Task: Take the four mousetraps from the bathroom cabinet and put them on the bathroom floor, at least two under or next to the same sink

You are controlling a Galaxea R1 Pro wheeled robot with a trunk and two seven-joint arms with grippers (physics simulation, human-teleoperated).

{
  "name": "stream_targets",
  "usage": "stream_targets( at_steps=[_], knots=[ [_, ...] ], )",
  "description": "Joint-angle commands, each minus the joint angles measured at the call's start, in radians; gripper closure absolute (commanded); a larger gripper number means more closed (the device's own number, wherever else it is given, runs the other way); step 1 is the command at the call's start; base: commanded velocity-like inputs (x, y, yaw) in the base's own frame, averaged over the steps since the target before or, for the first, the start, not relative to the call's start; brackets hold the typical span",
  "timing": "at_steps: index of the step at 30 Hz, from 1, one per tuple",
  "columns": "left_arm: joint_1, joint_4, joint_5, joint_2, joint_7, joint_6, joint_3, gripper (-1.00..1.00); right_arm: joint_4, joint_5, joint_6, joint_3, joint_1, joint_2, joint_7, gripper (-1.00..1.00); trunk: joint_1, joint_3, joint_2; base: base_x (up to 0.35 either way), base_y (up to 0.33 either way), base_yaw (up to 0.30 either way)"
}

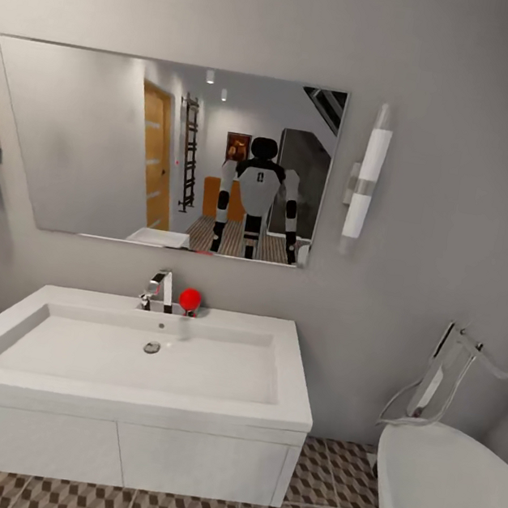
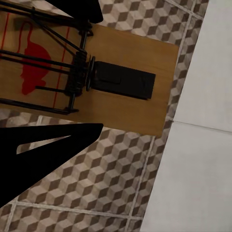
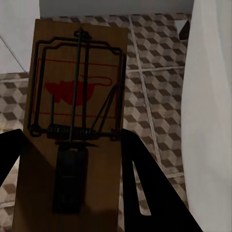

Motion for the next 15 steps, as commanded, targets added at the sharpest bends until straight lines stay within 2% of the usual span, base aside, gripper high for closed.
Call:
stream_targets(
  at_steps=[1, 10, 15],
  knots=[
    [-0.001, 0.005, 0.003, 0.000, -0.007, -0.006, 0.000, 1.00, 0.003, -0.011, -0.005, 0.009, -0.001, 0.000, 0.002, 1.00, 0.000, 0.000, -0.001, 0.008, 0.006, -0.002],
    [-0.001, 0.005, 0.003, 0.000, -0.007, -0.006, 0.000, 1.00, 0.003, -0.010, -0.005, 0.009, -0.001, 0.000, 0.002, 1.00, 0.000, 0.000, -0.001, -0.015, 0.015, 0.000],
    [-0.001, 0.005, 0.003, -0.001, -0.005, -0.006, 0.000, 1.00, 0.003, -0.010, -0.004, 0.009, -0.001, 0.000, 0.002, 1.00, 0.000, 0.000, -0.001, -0.141, 0.193, 0.000]
  ],
)
